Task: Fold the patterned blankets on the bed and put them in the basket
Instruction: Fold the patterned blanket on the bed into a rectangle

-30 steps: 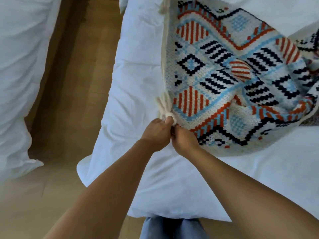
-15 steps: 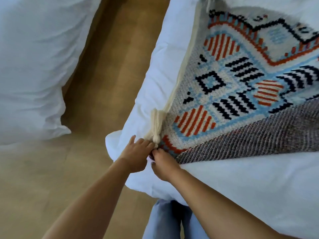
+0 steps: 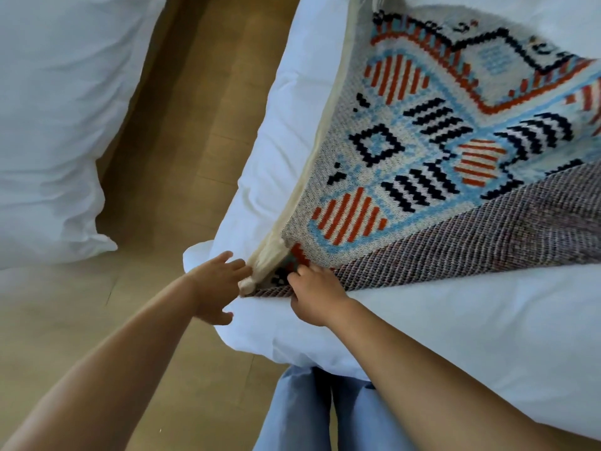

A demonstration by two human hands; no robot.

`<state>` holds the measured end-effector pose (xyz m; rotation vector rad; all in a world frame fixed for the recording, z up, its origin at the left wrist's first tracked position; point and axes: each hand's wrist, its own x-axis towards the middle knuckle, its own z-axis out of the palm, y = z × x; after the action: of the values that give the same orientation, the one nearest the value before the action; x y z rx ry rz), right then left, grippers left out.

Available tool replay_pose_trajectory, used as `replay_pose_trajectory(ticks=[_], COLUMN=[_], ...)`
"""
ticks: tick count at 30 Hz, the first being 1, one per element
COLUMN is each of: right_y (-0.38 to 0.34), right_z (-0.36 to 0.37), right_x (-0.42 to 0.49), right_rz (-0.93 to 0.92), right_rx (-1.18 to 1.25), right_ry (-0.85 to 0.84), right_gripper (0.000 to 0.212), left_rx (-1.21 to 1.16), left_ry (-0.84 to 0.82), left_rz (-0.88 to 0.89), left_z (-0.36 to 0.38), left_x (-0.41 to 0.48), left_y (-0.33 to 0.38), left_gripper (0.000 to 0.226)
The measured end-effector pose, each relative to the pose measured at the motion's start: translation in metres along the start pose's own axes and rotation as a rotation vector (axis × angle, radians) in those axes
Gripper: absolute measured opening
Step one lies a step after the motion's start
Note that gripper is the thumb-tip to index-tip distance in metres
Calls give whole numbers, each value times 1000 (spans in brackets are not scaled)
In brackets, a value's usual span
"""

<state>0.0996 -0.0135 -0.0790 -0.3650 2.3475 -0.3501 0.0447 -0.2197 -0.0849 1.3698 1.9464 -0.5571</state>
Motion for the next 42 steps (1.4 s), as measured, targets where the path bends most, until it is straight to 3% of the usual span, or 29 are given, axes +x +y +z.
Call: replay_pose_trajectory(ticks=[5, 9, 11, 15, 18, 22, 24, 27, 31, 34, 42], right_y=[-9, -16, -15, -14, -18, -16, -4, 32, 101, 156, 311], right_z=[12, 16, 16, 20, 24, 19, 10, -8, -32, -41, -43], right_x=[-7, -2, 1, 5, 6, 6, 2, -14, -46, -81, -192], right_rz=[-37, -4, 16, -20, -50, -92, -111, -94, 3, 93, 262], right_rx=[3, 37, 61, -11, -103, -103, -79, -106, -114, -97, 25], right_ry=[-39, -70, -73, -84, -93, -74, -27, 60, 141, 186, 289], right_gripper=[46, 42, 41, 50, 62, 55, 44, 40, 51, 51, 35], left_rx=[-64, -66, -68, -79, -243, -345, -362, -418, -527, -604, -574], left_ry=[42, 397, 502, 277, 73, 145, 228, 370, 465, 480, 414], left_rz=[-117, -75, -117, -478, -621, -588, -561, -534, -543, -498, -469], left_z=[-21, -37, -30, 4, 17, -3, -28, -62, -111, -156, -284], left_x=[3, 15, 15, 12, 6, 18, 31, 55, 95, 130, 235], left_y=[24, 42, 44, 51, 56, 58, 63, 75, 90, 111, 200], left_gripper=[40, 13, 24, 40, 29, 8, 12, 19, 30, 39, 36])
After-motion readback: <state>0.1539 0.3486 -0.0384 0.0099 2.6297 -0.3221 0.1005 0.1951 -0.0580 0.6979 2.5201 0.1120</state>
